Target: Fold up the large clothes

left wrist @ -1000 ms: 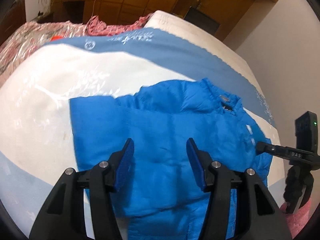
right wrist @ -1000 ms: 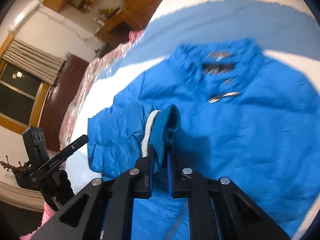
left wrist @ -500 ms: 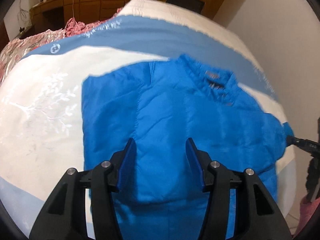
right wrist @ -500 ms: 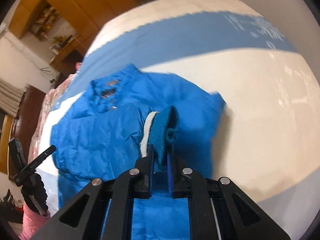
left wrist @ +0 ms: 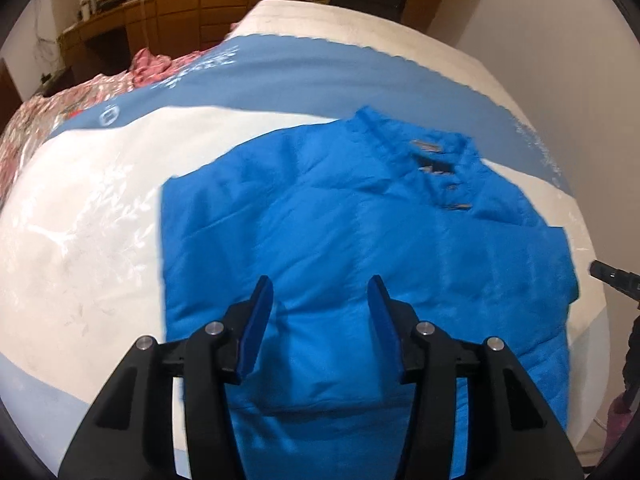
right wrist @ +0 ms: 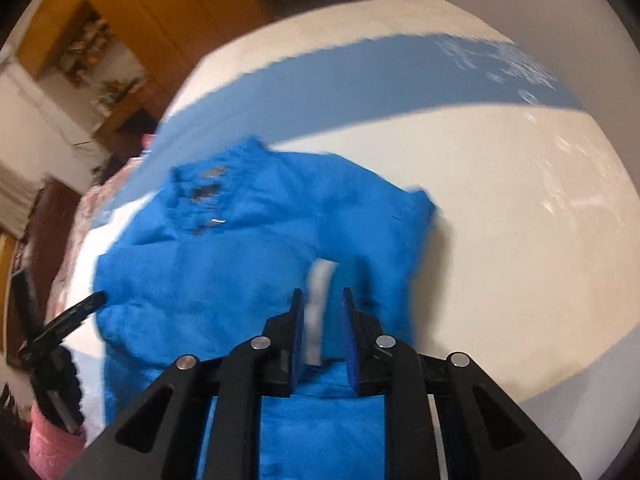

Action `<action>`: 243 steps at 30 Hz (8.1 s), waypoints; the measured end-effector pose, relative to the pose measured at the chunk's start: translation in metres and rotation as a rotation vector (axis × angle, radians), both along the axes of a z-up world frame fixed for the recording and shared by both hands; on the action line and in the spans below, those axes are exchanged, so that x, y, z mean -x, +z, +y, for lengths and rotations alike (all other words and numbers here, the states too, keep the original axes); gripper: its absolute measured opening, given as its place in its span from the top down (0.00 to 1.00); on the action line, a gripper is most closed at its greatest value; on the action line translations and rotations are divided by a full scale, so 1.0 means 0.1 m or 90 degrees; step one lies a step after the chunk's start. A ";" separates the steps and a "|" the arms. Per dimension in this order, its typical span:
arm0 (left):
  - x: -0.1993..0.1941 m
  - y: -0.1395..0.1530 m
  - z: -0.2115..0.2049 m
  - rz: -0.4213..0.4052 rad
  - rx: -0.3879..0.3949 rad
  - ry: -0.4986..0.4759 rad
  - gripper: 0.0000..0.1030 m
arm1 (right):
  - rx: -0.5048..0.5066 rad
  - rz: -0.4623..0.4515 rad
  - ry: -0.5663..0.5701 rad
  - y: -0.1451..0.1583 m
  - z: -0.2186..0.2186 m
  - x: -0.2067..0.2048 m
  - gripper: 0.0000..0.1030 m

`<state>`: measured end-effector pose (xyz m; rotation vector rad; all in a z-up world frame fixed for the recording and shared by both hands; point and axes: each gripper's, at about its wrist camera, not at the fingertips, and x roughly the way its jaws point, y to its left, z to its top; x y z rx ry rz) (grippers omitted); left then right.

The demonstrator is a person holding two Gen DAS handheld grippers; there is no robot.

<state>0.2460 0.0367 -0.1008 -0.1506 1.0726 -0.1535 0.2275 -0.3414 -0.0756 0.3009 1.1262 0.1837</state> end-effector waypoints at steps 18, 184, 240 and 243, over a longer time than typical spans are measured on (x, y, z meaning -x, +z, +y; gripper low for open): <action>-0.21 -0.38 -0.20 0.054 -0.019 -0.011 0.53 | 0.035 0.097 -0.008 -0.71 0.26 -0.33 0.82; -0.99 -0.49 0.50 0.049 0.056 0.077 0.81 | -0.104 0.107 -0.052 -0.94 -0.76 -1.08 0.95; 0.28 -0.37 -0.77 0.054 -0.038 -0.064 0.77 | 0.056 0.124 0.055 -0.73 0.64 0.14 0.87; 0.30 -0.09 -0.56 0.028 -0.023 -0.044 0.72 | 0.017 0.091 0.054 -0.44 0.46 0.17 0.69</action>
